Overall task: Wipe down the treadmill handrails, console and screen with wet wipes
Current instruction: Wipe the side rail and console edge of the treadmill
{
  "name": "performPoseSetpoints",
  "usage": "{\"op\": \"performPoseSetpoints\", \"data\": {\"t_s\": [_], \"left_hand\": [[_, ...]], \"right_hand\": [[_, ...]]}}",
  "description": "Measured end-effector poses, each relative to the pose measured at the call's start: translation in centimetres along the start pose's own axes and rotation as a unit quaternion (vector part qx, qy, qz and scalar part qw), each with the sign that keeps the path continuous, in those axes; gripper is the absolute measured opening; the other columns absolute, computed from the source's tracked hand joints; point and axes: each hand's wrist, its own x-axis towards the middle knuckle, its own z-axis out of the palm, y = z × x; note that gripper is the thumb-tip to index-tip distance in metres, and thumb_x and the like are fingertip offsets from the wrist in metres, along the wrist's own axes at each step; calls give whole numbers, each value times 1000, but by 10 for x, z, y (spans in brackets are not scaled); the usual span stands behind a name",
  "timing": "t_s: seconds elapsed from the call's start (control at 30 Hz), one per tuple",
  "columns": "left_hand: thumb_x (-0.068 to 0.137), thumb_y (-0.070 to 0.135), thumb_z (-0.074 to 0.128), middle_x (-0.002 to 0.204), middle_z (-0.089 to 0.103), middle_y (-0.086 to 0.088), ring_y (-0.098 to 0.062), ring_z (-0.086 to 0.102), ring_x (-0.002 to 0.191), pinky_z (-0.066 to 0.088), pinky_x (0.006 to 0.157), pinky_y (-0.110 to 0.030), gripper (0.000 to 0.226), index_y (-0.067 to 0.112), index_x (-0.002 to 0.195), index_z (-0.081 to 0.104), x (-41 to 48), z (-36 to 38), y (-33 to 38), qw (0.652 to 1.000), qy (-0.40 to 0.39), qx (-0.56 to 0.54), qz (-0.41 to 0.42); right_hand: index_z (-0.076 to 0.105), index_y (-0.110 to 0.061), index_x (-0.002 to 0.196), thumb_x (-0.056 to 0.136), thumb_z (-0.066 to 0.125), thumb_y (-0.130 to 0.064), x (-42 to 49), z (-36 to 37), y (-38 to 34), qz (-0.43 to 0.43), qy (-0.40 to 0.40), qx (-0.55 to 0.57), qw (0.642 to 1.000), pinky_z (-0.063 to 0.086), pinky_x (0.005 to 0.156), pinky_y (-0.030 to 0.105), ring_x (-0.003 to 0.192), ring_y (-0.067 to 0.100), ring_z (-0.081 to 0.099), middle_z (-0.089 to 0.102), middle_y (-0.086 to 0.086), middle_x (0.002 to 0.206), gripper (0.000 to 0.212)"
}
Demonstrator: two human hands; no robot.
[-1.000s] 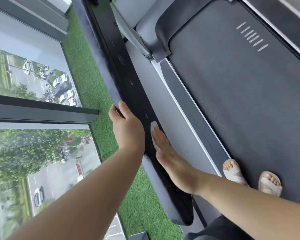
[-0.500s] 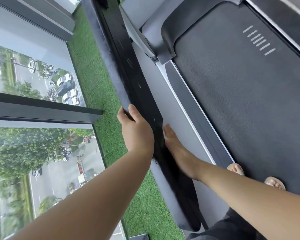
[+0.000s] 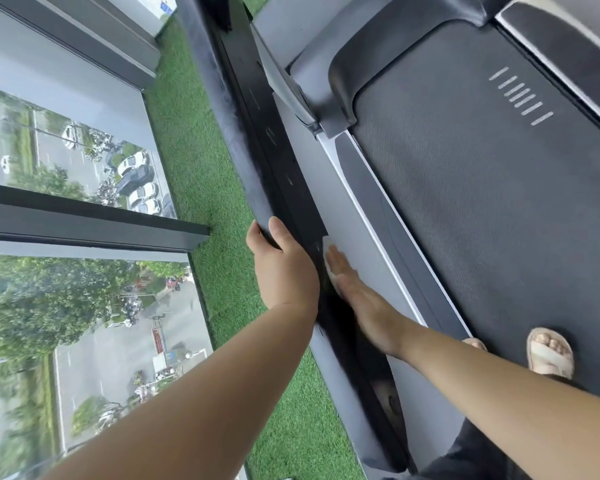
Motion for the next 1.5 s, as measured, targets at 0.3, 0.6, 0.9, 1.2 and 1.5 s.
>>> {"op": "performPoseSetpoints", "data": {"t_s": [0.3,0.6,0.9,1.2,1.5], "left_hand": [[100,46,26,140,46,5,-17,45,126,28,90,-25,48,29,145,25,-1,0,0,1000,7,7,-7],[101,42,27,143,44,4,-18,41,130,27,93,-23,48,26,146,25,1,1,0,999,19,26,-2],[100,42,27,140,47,2,-18,44,128,28,92,-23,47,27,145,26,1,1,0,1000,19,19,-7],[100,43,28,139,47,3,-17,44,127,29,92,-23,47,28,144,27,1,1,0,1000,18,14,-2],[101,39,28,138,46,7,-12,42,126,27,94,-21,44,29,144,29,2,0,-3,1000,12,-14,-5]], "right_hand": [[3,-39,144,103,17,-43,7,-4,-4,31,4,18,999,-3,119,23,135,-17,-8,-6,-31,150,44],[-2,-41,140,105,17,-31,15,-8,-9,22,-11,12,1000,-4,120,28,138,-14,-11,-10,-26,153,41],[-4,-50,136,93,15,-56,16,-11,-13,27,-32,12,999,-6,120,29,135,-16,-14,-14,-30,150,47],[-4,-49,135,91,15,-56,15,-10,-12,23,-16,2,1000,-7,119,27,138,-12,-15,-15,-31,148,49],[-14,-47,135,95,8,-60,23,-13,-7,25,-41,-18,999,-11,118,28,137,-10,-22,-26,-32,145,47]]}}
